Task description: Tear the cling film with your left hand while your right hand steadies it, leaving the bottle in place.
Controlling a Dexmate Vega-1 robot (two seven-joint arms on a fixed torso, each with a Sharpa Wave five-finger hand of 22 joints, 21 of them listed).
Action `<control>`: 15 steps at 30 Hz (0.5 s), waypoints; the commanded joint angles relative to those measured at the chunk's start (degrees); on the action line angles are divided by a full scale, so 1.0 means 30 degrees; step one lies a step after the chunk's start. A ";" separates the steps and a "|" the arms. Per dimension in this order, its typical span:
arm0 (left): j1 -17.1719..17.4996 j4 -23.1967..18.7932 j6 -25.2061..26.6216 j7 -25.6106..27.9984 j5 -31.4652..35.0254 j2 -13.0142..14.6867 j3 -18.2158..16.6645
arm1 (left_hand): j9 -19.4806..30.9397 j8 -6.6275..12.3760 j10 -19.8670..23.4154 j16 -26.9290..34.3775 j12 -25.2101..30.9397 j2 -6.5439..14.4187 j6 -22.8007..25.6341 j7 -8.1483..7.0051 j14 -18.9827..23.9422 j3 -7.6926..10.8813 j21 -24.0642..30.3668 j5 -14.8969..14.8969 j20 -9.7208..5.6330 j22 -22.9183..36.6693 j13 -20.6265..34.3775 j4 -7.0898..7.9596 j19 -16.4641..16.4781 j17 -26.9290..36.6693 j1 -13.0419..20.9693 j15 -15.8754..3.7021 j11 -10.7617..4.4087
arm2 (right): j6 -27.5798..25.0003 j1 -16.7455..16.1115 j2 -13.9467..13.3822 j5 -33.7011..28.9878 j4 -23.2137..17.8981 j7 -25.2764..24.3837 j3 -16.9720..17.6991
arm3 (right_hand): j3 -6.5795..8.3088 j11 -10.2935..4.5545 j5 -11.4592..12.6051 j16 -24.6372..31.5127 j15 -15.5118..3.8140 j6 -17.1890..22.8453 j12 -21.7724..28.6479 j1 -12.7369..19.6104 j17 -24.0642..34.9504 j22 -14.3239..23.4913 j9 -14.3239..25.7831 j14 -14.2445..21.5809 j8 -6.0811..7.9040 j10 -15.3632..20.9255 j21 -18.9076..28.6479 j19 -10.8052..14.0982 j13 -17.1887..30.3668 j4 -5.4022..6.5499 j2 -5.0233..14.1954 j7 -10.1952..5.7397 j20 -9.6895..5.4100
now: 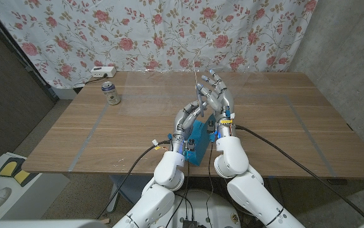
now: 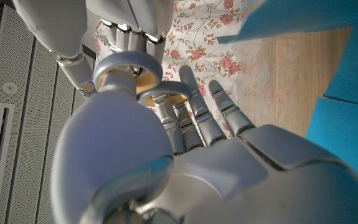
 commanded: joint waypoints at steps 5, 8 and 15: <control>-0.0114 -0.0134 0.0722 0.0093 -0.0506 -0.0107 0.0056 | 0.7450 0.0432 0.1785 0.0277 0.4279 0.0874 0.0192 0.0278 0.0753 0.0080 0.0453 0.0119 -0.0002 0.0219 0.6336 0.0016 0.0581 -0.0579 0.1107 -0.0224 -0.0785 | 0.0189 0.0117 -0.0147 -0.0126 0.0137 0.0035 -0.0055 | 0.0116 -0.0063 0.0098 0.0077 -0.4309 0.0096 -0.0101 0.0182 0.0104 0.0034 0.0073 0.2801 -0.0060 0.0036 0.0378 -0.0089 0.0035 0.0015 -0.0047 0.0020 -0.2304; -0.0164 -0.0009 0.0633 -0.0146 -0.0742 -0.0110 0.0101 | 0.7280 0.0504 0.2096 -0.0153 0.4220 0.0866 0.0318 0.0487 0.1032 0.0146 0.0567 0.0103 -0.0131 0.0252 0.6055 0.0017 0.0721 -0.1176 0.1083 -0.0280 -0.0749 | 0.0101 0.0159 -0.0247 -0.0176 0.0079 0.0061 -0.0058 | 0.0121 -0.0048 0.0098 0.0074 -0.4311 0.0088 -0.0105 0.0176 0.0107 0.0020 0.0073 0.2812 -0.0066 0.0031 0.0388 -0.0114 0.0032 0.0016 -0.0051 0.0016 -0.2302; -0.0153 0.0127 0.0456 -0.0174 -0.1021 -0.0280 0.0112 | 0.6956 0.0751 0.2624 -0.1059 0.4132 0.0961 0.0729 0.0878 0.1858 0.0370 0.0822 0.0095 -0.0472 0.0338 0.5706 0.0022 0.0970 -0.2501 0.1074 -0.0364 -0.0883 | -0.0363 0.0328 -0.0448 0.0167 0.0022 0.0492 -0.0105 | 0.0135 -0.0033 0.0091 0.0036 -0.4325 -0.0086 -0.0157 0.0132 0.0115 -0.0051 0.0074 0.2812 -0.0142 -0.0075 0.0393 -0.0278 0.0024 0.0020 -0.0096 0.0029 -0.2282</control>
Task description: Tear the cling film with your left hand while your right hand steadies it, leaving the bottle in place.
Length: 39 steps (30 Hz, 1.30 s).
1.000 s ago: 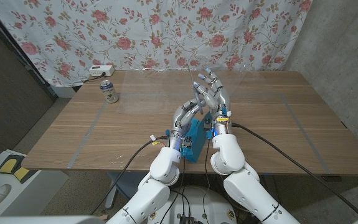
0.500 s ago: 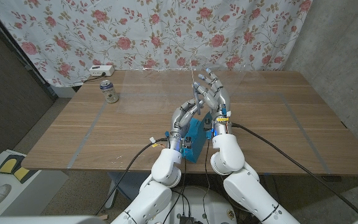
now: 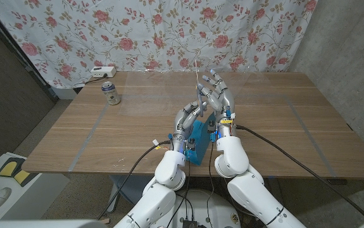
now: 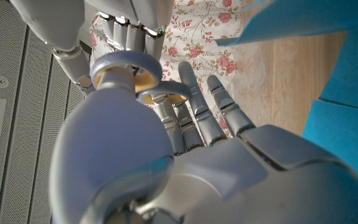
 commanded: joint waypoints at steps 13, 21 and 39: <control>-0.0003 0.0023 0.0083 -0.0039 -0.0748 -0.0090 -0.0077 | 0.7030 0.0699 0.2354 -0.0391 0.4050 0.1106 0.0235 -0.0002 0.1529 0.0372 0.0556 0.0139 -0.0532 0.0174 0.5767 -0.0031 0.0749 -0.0929 0.0948 -0.0750 -0.1679 | -0.0721 0.0271 -0.0143 0.0825 0.0181 0.1070 0.0288 | -0.0034 0.0236 -0.0099 -0.0174 -0.4450 -0.0905 -0.0370 -0.0336 0.0170 -0.0223 0.0072 0.2457 -0.0299 -0.0910 0.0138 -0.0531 -0.0015 0.0089 -0.0543 0.0497 -0.1994; 0.0190 -0.0554 0.0710 0.0167 -0.1138 0.0274 -0.0274 | 0.7134 0.0887 0.2245 -0.0376 0.4029 0.1131 0.0081 0.0057 0.1492 0.0400 0.0670 0.0205 -0.0462 0.0243 0.5895 -0.0054 0.0704 -0.0891 0.1040 -0.0654 -0.1613 | -0.0120 0.0247 0.0035 0.1011 0.0713 0.1467 0.0575 | -0.1401 0.0996 -0.2005 -0.0269 -0.4242 -0.1617 -0.0531 -0.5396 0.0664 -0.0575 0.0004 0.1949 -0.0289 -0.1508 -0.0744 -0.0229 -0.0237 0.2382 -0.0468 0.1187 -0.1842; 0.0013 -0.0549 0.0760 0.0228 -0.1191 0.0312 -0.0301 | 0.6899 0.1099 0.2328 -0.0320 0.3952 0.1119 0.0089 0.0021 0.1437 0.0310 0.0884 0.0288 -0.0409 0.0366 0.5902 -0.0009 0.0564 -0.1000 0.1065 -0.0589 -0.1585 | 0.0430 0.0529 0.0085 0.1529 0.1473 0.2527 0.0862 | -0.3080 0.1602 -0.2267 -0.1711 -0.1131 -0.2492 -0.1764 -0.9612 -0.3529 -0.0593 -0.0058 -0.9628 -0.0262 -0.3571 -0.4361 -0.2139 -0.0910 0.3154 -0.1823 0.1472 0.0616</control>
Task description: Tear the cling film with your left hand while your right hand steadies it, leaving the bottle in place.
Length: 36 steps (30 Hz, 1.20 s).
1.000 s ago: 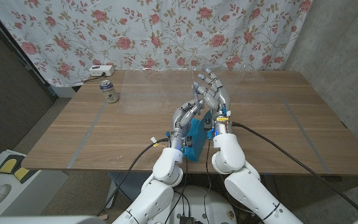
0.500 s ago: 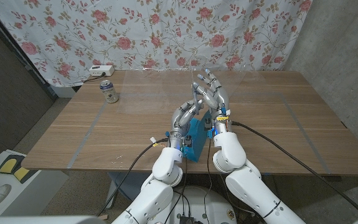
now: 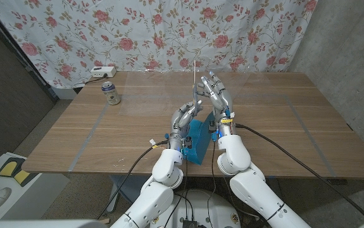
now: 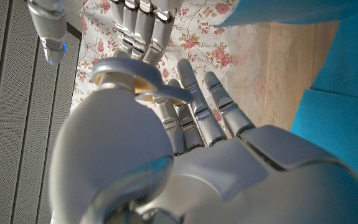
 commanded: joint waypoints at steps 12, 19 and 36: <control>0.0423 -0.1552 0.0876 0.0374 -0.0138 0.0602 -0.0037 | 0.6834 0.0338 0.2164 0.0163 0.3646 0.1075 0.0020 -0.0070 0.0622 0.0027 0.0366 0.0152 0.0040 0.0165 0.4392 0.0163 -0.0046 -0.0020 0.1090 -0.0506 -0.1915 | 0.0059 -0.0275 -0.0252 0.0495 0.0465 0.0617 0.1154 | -0.0391 0.0474 0.0219 0.0360 0.1009 -0.1159 -0.0879 -0.0836 -0.1293 -0.0078 -0.0023 -0.4074 -0.0192 -0.2343 -0.2213 -0.2239 -0.0198 -0.0208 0.0140 -0.0133 0.1602; 0.0837 -0.2601 0.1287 0.1452 0.0169 0.0773 -0.0485 | 0.6772 0.0482 0.2700 -0.0104 0.3322 0.0936 -0.0027 0.0095 0.1009 -0.0043 0.0566 0.0151 0.0140 0.0221 0.3658 0.0211 0.0055 -0.0550 0.0929 -0.0601 -0.1808 | -0.0010 -0.0766 -0.0329 0.0641 0.0570 0.0414 0.1710 | -0.0433 0.0497 0.0226 0.0512 0.0816 -0.1212 -0.0876 -0.0985 -0.1398 -0.0083 -0.0021 -0.3910 -0.0159 -0.2440 -0.2398 -0.2297 -0.0206 -0.0174 0.0209 -0.0106 0.1613; 0.2388 -0.6634 0.4736 0.3381 -0.1695 0.2664 -0.1666 | 0.6570 0.0661 0.3113 -0.0304 0.3131 0.0884 -0.0062 -0.0011 0.1446 -0.0073 0.0886 0.0133 0.0219 0.0288 0.3324 0.0275 0.0189 -0.0863 0.0702 -0.0586 -0.1739 | -0.0466 -0.1676 -0.0361 0.1059 0.0481 0.0384 0.3014 | -0.0479 0.0447 0.0237 0.0654 0.0544 -0.1237 -0.0810 -0.1165 -0.1583 -0.0089 -0.0021 -0.3810 -0.0095 -0.2443 -0.2723 -0.2355 -0.0217 -0.0158 0.0342 -0.0099 0.1520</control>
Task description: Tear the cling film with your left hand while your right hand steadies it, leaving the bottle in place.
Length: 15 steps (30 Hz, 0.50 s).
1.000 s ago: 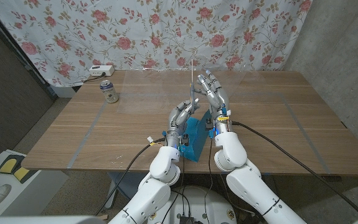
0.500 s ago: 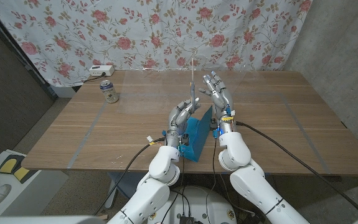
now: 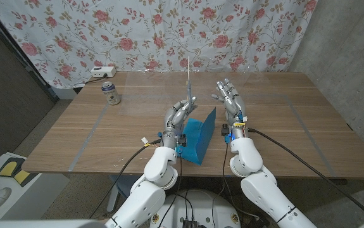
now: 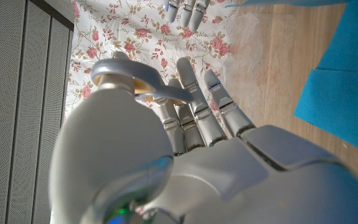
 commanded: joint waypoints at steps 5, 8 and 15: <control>0.0744 -0.2601 0.2329 0.1154 -0.1308 0.1587 -0.0897 | 0.6437 0.0172 0.2917 -0.0248 0.3090 0.0874 0.0105 0.0025 0.1004 0.0128 0.0216 0.0069 0.0064 0.0087 0.2369 0.0094 0.0155 -0.0092 0.0666 -0.0642 -0.2044 | -0.0612 -0.0660 0.0042 0.0240 -0.0047 0.0008 0.1101 | -0.0068 0.0010 0.0108 0.0234 -0.0242 -0.0083 0.0028 -0.0207 -0.0061 -0.0004 0.0063 0.0044 0.0049 -0.0075 -0.0166 0.0036 0.0014 -0.0065 -0.0003 -0.0026 -0.0023; 0.0771 -0.2833 0.2544 0.1377 -0.1365 0.1782 -0.1067 | 0.6233 0.0153 0.3075 -0.0376 0.2959 0.0842 0.0184 0.0090 0.1183 0.0127 0.0359 0.0056 0.0083 0.0102 0.2132 0.0132 0.0349 -0.0228 0.0545 -0.0694 -0.2112 | -0.0757 -0.0844 0.0024 0.0304 -0.0165 -0.0010 0.1371 | -0.0069 0.0033 0.0108 0.0248 -0.0279 -0.0096 0.0037 -0.0228 -0.0091 -0.0004 0.0062 0.0042 0.0053 -0.0078 -0.0227 0.0012 0.0012 -0.0066 0.0030 -0.0037 -0.0052; 0.1126 -0.3635 0.3396 0.1753 -0.2048 0.2697 -0.1892 | 0.6161 0.0253 0.3437 -0.0750 0.2751 0.0763 0.0128 0.0174 0.1495 0.0227 0.0546 0.0042 0.0070 0.0117 0.1740 0.0103 0.0486 -0.0465 0.0443 -0.0784 -0.2149 | -0.1026 -0.1505 -0.0210 -0.0125 -0.0699 -0.0449 0.2129 | -0.0071 0.0018 0.0109 0.0520 -0.0679 0.0020 0.0123 -0.0275 -0.0242 -0.0007 0.0059 0.0596 0.0133 0.0019 -0.0441 0.0181 0.0003 -0.0112 0.0161 -0.0054 -0.0047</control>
